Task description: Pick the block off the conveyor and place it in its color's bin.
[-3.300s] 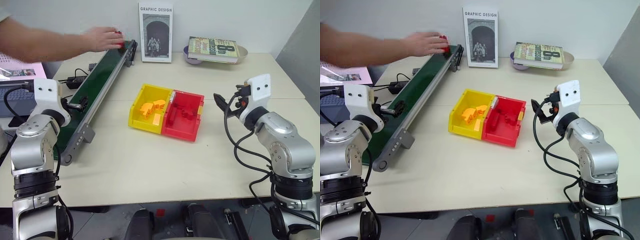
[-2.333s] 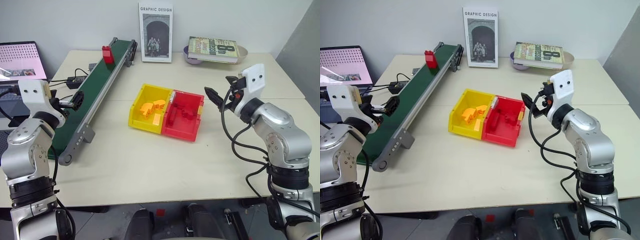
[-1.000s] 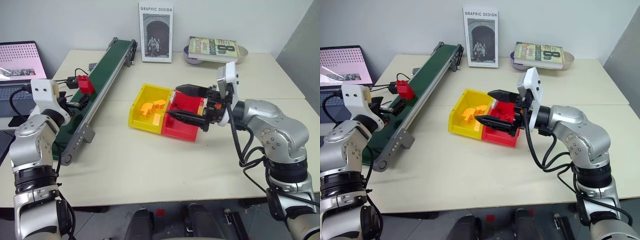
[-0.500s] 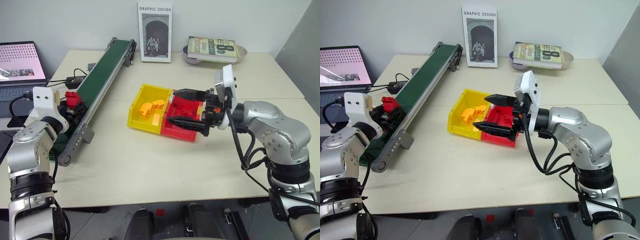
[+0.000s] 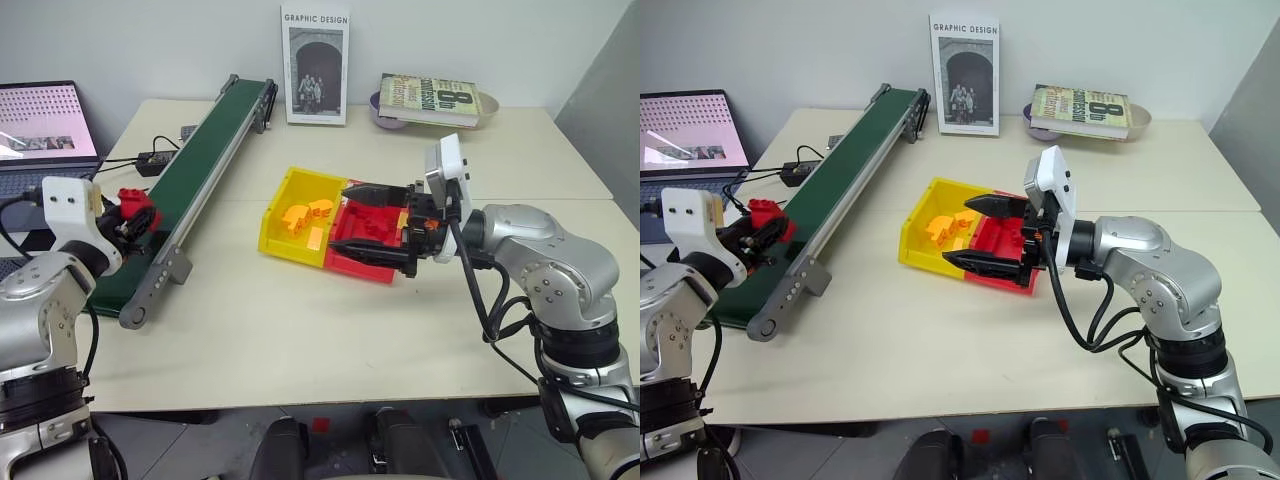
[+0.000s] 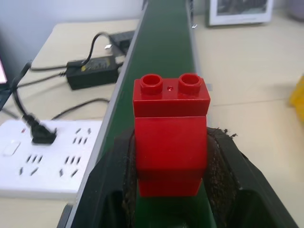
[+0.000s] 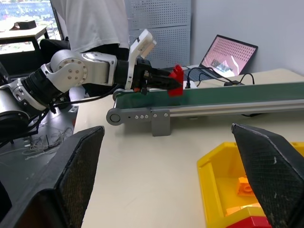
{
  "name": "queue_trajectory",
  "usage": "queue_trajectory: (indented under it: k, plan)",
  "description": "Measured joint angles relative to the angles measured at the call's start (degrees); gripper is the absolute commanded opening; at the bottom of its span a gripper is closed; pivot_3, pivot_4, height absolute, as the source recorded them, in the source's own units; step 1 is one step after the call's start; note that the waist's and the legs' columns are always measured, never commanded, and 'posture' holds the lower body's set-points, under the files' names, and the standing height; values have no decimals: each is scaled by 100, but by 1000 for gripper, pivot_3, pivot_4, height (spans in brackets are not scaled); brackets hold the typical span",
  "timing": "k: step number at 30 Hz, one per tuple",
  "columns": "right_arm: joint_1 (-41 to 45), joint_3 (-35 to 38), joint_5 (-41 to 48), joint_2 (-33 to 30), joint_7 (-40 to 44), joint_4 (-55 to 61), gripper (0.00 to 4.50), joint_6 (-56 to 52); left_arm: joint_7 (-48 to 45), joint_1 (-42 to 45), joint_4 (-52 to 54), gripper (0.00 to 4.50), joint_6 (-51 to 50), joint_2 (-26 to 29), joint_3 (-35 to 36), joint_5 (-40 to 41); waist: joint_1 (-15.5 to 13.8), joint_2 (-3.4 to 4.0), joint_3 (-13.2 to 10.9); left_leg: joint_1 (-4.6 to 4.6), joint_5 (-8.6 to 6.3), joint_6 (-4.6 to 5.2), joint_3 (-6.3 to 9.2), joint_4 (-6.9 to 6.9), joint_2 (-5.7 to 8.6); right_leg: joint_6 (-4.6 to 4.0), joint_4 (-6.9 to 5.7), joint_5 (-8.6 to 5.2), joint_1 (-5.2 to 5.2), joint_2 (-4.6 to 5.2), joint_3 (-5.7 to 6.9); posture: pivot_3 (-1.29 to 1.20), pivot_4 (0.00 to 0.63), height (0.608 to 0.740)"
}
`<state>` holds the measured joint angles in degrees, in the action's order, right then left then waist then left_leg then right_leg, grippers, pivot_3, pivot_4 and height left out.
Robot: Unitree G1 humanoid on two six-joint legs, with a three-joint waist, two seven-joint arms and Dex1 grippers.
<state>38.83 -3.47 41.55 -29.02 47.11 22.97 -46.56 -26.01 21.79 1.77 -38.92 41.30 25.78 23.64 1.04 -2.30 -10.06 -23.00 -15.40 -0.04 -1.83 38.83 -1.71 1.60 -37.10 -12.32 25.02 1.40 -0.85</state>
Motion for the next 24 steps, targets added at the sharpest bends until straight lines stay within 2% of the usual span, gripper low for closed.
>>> queue_trajectory:
  k: [5,10,15,19,20,22,24]
  plan:
    - [-552,376,-130,-387,-658,506,4500,-169,-395,946,261,1517,-324,-158,-867,218,-132,-3,1,-7,0,0,1,4,14,1,5,0,-2,-9,0,0,150,740]
    - [-1361,678,-454,-687,-1678,1458,4500,-587,-1283,2031,86,1517,-241,-867,-2256,311,-164,-3,2,-8,0,0,-5,4,18,2,10,0,-3,-14,-7,0,150,740]
    - [-2012,982,-557,-775,-2433,2173,4500,-1092,-2271,2866,-1138,1517,699,-1591,-3513,-225,-77,0,1,0,0,1,-10,3,26,-4,7,-6,-1,-41,-11,0,150,740]
    - [-2255,1127,-479,-760,-2772,2584,4500,-1407,-2915,3200,-2431,1517,1805,-1948,-4139,-848,-42,1,1,4,0,2,-3,2,7,-13,0,-9,1,-73,-14,0,150,740]
    - [-2275,1146,-466,-748,-2863,2653,4500,-1462,-3027,3243,-2786,2218,2047,-2022,-4187,-984,-37,1,1,5,1,2,0,2,3,-14,-1,-9,1,-81,-13,0,150,740]
    - [-2331,1191,-441,-707,-3014,2762,4500,-1558,-3210,3324,-3446,2385,2491,-2147,-4225,-1172,-36,1,1,3,1,2,3,2,1,-13,-1,-10,2,-87,-10,0,150,740]
    - [-2398,1220,-433,-655,-3145,2845,4500,-1641,-3365,3429,-3925,2881,2796,-2244,-4224,-1281,-51,1,1,-1,1,2,3,2,0,-13,1,-10,3,-87,-9,0,150,740]
